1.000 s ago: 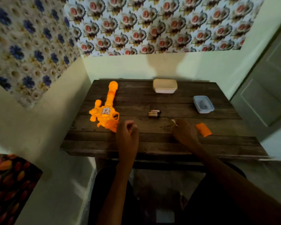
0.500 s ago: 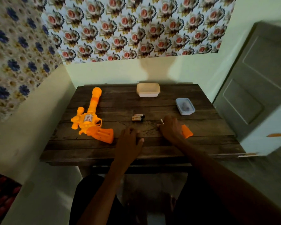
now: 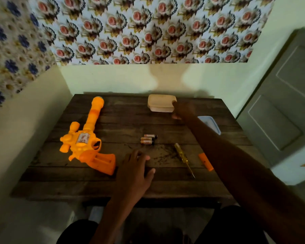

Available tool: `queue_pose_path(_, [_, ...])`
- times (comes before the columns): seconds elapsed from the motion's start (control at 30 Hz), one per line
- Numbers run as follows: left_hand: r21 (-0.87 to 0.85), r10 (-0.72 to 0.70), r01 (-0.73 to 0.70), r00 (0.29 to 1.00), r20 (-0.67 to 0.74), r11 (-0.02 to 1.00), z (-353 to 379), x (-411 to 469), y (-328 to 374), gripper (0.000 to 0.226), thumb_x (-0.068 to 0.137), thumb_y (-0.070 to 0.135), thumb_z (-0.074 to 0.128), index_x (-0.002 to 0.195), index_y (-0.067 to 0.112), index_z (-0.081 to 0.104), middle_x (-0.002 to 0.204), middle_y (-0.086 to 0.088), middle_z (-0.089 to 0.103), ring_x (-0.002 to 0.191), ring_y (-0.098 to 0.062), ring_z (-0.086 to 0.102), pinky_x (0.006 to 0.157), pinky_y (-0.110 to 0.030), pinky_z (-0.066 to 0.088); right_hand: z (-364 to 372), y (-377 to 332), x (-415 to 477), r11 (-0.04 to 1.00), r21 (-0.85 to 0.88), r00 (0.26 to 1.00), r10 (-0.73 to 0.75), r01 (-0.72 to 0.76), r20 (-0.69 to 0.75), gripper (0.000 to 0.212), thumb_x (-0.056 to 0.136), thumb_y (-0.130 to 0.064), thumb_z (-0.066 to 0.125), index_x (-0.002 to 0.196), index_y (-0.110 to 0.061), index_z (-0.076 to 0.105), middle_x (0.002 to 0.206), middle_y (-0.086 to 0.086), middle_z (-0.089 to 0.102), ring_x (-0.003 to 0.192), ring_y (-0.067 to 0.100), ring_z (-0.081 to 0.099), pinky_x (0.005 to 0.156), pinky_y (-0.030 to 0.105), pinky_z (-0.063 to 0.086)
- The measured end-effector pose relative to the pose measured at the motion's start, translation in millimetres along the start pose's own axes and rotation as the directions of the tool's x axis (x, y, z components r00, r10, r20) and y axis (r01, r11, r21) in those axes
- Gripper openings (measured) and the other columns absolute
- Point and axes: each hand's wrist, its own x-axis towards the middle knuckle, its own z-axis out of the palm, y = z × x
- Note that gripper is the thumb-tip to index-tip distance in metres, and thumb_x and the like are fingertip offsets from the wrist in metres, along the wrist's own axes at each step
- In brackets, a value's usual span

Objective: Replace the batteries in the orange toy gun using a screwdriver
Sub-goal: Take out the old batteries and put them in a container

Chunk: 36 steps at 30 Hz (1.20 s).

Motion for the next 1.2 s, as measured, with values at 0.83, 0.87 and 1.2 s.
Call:
queue_pose_path(0.83, [-0.878, -0.154, 0.421, 0.875, 0.459, -0.226, -94.6, -14.7, 10.0, 0.043, 0.096, 0.043, 0.04, 0.096, 0.018, 0.075, 0.094, -0.005, 0.074, 0.081, -0.02, 0.07, 0.069, -0.033, 0.056, -36.8, -30.4, -216.8, 0.881, -0.115, 0.796, -0.351, 0.46, 0.493, 0.01, 0.09, -0.015, 0.062, 0.098, -0.011, 0.066, 0.08, 0.009, 0.068, 0.065, 0.017, 0.063, 0.063, 0.033, 0.053])
queue_pose_path(0.87, [-0.865, -0.108, 0.443, 0.873, 0.476, -0.236, -98.4, -19.5, 12.5, 0.044, 0.095, 0.041, 0.042, 0.087, 0.018, 0.078, 0.087, -0.004, 0.075, 0.076, -0.018, 0.071, 0.065, -0.03, 0.057, -35.3, -30.0, -219.3, 0.849, -0.164, 0.79, -0.373, 0.502, 0.486, 0.006, 0.09, -0.015, 0.063, 0.095, -0.016, 0.066, 0.079, 0.007, 0.069, 0.063, 0.016, 0.065, 0.063, 0.033, 0.055])
queue_pose_path(1.2, [-0.816, -0.058, 0.517, 0.835, 0.548, -0.26, -98.3, -34.5, 4.4, 0.034, 0.079, 0.025, 0.051, 0.063, 0.012, 0.078, 0.068, -0.006, 0.073, 0.059, -0.019, 0.07, 0.052, -0.027, 0.057, -10.4, -49.1, -234.7, 0.604, -0.318, 0.653, -0.484, 0.731, 0.582, 0.048, 0.071, -0.02, 0.083, 0.111, -0.032, 0.06, 0.097, -0.022, 0.058, 0.087, -0.005, 0.057, 0.069, 0.01, 0.047])
